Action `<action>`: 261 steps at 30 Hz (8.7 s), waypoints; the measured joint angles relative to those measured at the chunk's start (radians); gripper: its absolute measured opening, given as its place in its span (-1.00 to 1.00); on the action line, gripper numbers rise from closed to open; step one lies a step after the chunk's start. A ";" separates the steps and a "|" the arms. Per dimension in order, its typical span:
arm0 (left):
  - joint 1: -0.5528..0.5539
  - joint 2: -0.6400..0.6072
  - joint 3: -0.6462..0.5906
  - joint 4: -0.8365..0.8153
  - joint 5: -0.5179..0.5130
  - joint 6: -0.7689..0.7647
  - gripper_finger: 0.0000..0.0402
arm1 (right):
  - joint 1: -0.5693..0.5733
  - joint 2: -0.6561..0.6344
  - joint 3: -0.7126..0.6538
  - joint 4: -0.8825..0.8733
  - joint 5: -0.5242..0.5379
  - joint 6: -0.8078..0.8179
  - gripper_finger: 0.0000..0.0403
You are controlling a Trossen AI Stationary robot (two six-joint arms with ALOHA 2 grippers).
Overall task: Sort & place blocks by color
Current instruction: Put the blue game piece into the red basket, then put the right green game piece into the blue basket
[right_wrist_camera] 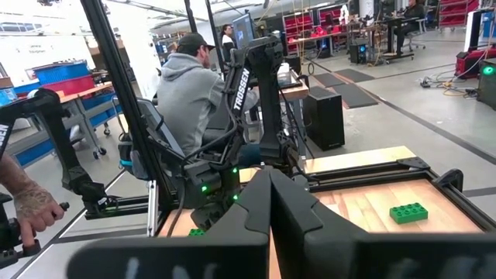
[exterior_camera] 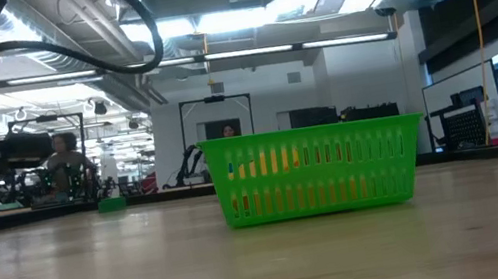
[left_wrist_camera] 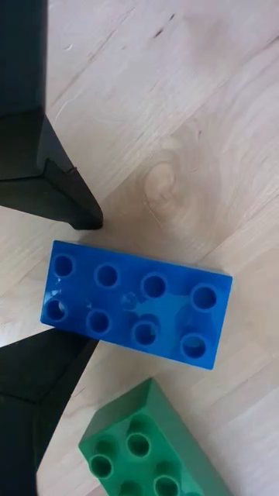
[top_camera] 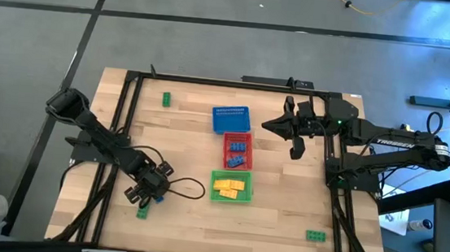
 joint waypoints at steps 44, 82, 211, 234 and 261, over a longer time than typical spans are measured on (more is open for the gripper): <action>0.491 -0.496 0.194 -0.093 -0.156 -0.093 -0.35 | 0.000 0.000 0.000 0.000 0.000 0.001 -1.00; 0.599 -0.372 0.208 0.923 -0.090 -0.280 -0.35 | 0.000 0.000 0.000 0.000 -0.001 -0.004 -1.00; 0.673 0.103 0.710 0.155 -0.089 -0.131 -0.05 | 0.000 0.000 0.000 0.008 0.018 -0.024 -1.00; 0.584 -0.522 0.114 0.887 -0.178 -0.268 -0.05 | 0.000 0.000 0.000 0.007 0.018 -0.029 -1.00; 0.561 -0.540 0.079 0.920 -0.195 -0.269 -0.05 | 0.000 0.000 0.000 0.008 0.018 -0.028 -1.00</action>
